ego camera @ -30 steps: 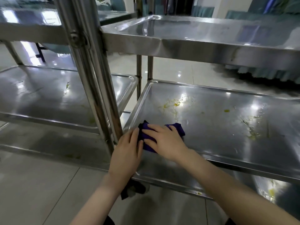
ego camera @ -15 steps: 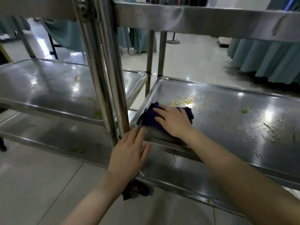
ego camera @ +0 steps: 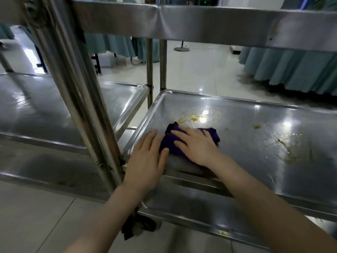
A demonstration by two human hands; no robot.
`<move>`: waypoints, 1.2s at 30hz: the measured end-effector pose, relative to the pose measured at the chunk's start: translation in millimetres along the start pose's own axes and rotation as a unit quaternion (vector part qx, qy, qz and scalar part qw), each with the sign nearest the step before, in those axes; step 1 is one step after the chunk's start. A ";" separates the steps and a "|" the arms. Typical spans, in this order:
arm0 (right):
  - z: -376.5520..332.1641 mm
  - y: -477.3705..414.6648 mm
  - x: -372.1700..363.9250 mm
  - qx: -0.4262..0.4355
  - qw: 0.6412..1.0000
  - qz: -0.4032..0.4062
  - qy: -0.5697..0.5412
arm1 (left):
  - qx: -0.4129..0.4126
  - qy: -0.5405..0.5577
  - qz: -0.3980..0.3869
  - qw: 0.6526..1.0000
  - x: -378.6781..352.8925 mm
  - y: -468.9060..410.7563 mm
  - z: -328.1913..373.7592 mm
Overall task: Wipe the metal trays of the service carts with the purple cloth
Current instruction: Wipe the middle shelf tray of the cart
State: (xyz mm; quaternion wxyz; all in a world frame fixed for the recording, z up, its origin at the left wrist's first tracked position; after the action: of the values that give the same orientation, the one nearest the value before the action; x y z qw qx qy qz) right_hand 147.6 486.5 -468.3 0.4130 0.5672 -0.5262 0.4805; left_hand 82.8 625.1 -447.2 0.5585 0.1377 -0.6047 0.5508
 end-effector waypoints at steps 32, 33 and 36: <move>108.9 97.4 32.5 -0.065 0.998 0.026 -0.001 | -0.127 0.127 -0.021 0.983 -44.6 -55.7 103.9; 125.7 74.5 35.9 -0.093 0.995 0.028 0.012 | -0.136 0.128 -0.023 0.982 -48.7 -58.8 114.3; 180.0 20.8 47.4 -0.216 0.976 0.029 0.014 | -0.167 0.096 -0.067 0.979 -70.4 -66.3 137.1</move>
State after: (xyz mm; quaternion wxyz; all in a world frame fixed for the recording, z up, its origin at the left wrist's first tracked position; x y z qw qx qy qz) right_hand 146.1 299.5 -458.1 0.5187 0.4427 -0.6278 0.3753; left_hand 86.6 457.6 -440.0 0.6646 0.0290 -0.6215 0.4138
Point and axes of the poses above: each hand's wrist, its own y-axis away from the middle knuckle, its own x-axis out of the back of the hand, z = x × y, the point moved 10 cm from there along -y, towards the middle knuckle, and after that the axes turned 11 degrees about -x, right-handed, at the moved point
